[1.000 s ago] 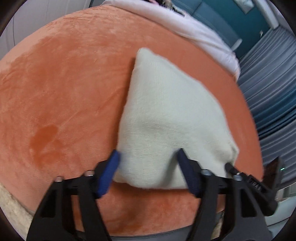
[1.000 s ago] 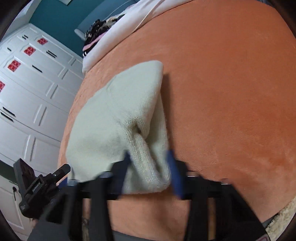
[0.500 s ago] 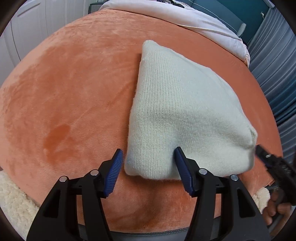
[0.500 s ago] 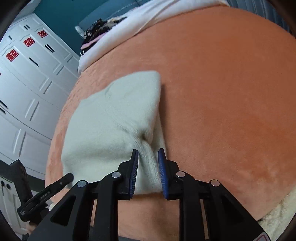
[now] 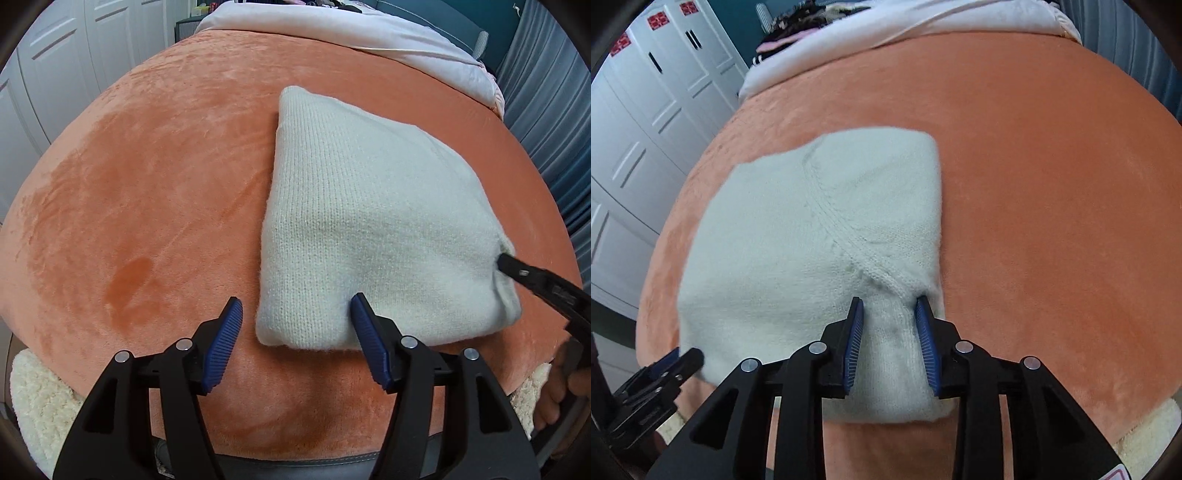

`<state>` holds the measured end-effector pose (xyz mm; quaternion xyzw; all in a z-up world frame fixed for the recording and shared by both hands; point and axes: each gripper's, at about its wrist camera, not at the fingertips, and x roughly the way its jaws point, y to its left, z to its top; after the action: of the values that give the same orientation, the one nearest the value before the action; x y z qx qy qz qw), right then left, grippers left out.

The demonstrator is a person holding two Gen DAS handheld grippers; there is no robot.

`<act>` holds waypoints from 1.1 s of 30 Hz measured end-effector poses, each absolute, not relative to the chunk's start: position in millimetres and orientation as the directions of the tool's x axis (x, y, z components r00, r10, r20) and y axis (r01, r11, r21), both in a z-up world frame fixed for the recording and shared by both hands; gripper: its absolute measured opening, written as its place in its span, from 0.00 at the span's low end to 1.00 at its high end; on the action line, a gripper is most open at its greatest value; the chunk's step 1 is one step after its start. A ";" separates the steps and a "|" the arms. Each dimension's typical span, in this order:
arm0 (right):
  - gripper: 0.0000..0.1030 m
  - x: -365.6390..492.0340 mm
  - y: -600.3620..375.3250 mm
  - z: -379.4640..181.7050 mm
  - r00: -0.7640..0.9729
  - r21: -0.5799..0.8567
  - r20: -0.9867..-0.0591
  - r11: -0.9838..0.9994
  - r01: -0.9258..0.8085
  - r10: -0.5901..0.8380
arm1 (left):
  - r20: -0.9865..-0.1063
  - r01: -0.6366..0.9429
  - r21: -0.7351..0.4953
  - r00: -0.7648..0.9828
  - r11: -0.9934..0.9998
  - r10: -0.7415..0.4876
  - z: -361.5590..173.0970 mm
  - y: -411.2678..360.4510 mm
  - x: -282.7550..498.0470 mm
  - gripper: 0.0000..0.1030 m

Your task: Fold small clothes

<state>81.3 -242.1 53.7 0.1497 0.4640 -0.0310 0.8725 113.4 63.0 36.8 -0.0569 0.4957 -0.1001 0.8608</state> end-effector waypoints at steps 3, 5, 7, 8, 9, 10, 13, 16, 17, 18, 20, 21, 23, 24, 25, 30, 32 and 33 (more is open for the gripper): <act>0.55 35.1 -238.9 75.4 0.666 0.202 -0.746 0.960 0.196 0.021 | -0.805 0.109 -0.222 0.540 0.969 -0.245 42.7 66.1 96.7 0.68; 0.67 7.3 -238.0 74.1 0.701 0.205 -0.713 0.950 0.237 -0.021 | -0.772 0.104 -0.225 0.588 0.969 -0.242 43.7 65.2 80.9 0.81; 0.75 -16.2 -233.1 65.6 0.717 0.213 -0.696 0.944 0.252 -0.034 | -0.745 0.101 -0.203 0.629 0.974 -0.221 40.3 59.6 64.9 0.89; 0.77 -25.5 -231.0 57.3 0.716 0.199 -0.696 0.946 0.257 -0.048 | -0.742 0.098 -0.176 0.641 0.980 -0.197 36.4 55.2 58.1 0.89; 0.77 -23.1 -229.0 51.5 0.709 0.178 -0.702 0.949 0.261 -0.063 | -0.740 0.101 -0.160 0.646 0.982 -0.187 32.3 51.6 53.3 0.90; 0.77 -25.7 -225.9 44.0 0.698 0.154 -0.713 0.953 0.261 -0.076 | -0.738 0.114 -0.144 0.650 0.983 -0.183 25.7 47.0 48.7 0.90; 0.77 -20.8 -220.4 22.8 0.681 0.110 -0.726 0.961 0.252 -0.096 | -0.748 0.134 -0.075 0.648 0.988 -0.145 4.6 38.7 42.2 0.90; 0.77 -3.1 -218.0 10.0 0.672 0.142 -0.737 0.955 0.259 -0.073 | -0.781 0.117 -0.087 0.608 0.989 -0.141 -10.6 40.1 45.1 0.90; 0.77 1.2 -217.3 6.5 0.671 0.149 -0.737 0.951 0.269 -0.074 | -0.782 0.102 -0.098 0.607 0.990 -0.140 -11.8 41.5 46.8 0.90; 0.77 3.5 -217.6 2.6 0.669 0.149 -0.739 0.950 0.275 -0.078 | -0.772 0.090 -0.104 0.621 0.990 -0.137 -11.5 43.4 47.8 0.90; 0.78 2.9 -217.1 -7.2 0.654 0.150 -0.753 0.949 0.276 -0.071 | -0.764 0.085 -0.095 0.632 0.992 -0.127 -12.8 44.0 49.9 0.92; 0.79 4.3 -215.5 -9.7 0.654 0.146 -0.753 0.950 0.277 -0.074 | -0.767 0.090 -0.091 0.629 0.992 -0.127 -14.5 42.9 50.5 0.94; 0.83 4.6 -212.3 -12.7 0.663 0.136 -0.744 0.953 0.271 -0.083 | -0.765 0.102 -0.058 0.634 0.993 -0.110 -17.2 38.4 50.3 0.95; 0.85 7.0 -208.1 -15.3 0.662 0.127 -0.745 0.956 0.265 -0.085 | -0.764 0.104 -0.040 0.637 0.994 -0.098 -18.3 34.8 49.4 0.95; 0.87 7.7 -204.6 -17.1 0.659 0.106 -0.746 0.960 0.260 -0.096 | -0.760 0.105 -0.029 0.644 0.994 -0.090 -19.4 33.7 49.6 0.95; 0.95 8.6 -182.7 -27.7 0.657 -0.010 -0.733 0.969 0.245 -0.174 | -0.731 0.100 -0.032 0.676 0.995 -0.091 -23.4 32.9 48.4 0.96; 0.95 9.5 -179.7 -27.9 0.654 -0.022 -0.733 0.969 0.247 -0.184 | -0.715 0.096 -0.023 0.694 0.995 -0.083 -25.4 31.0 45.3 0.96; 0.95 8.9 -180.3 -28.2 0.656 -0.014 -0.733 0.969 0.247 -0.178 | -0.717 0.095 -0.018 0.693 0.995 -0.079 -25.9 30.3 46.3 0.96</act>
<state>8.9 -180.3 -28.2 0.0436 0.3977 -0.1170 0.9090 46.3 30.3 -25.9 0.0103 0.3892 -0.0471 0.9199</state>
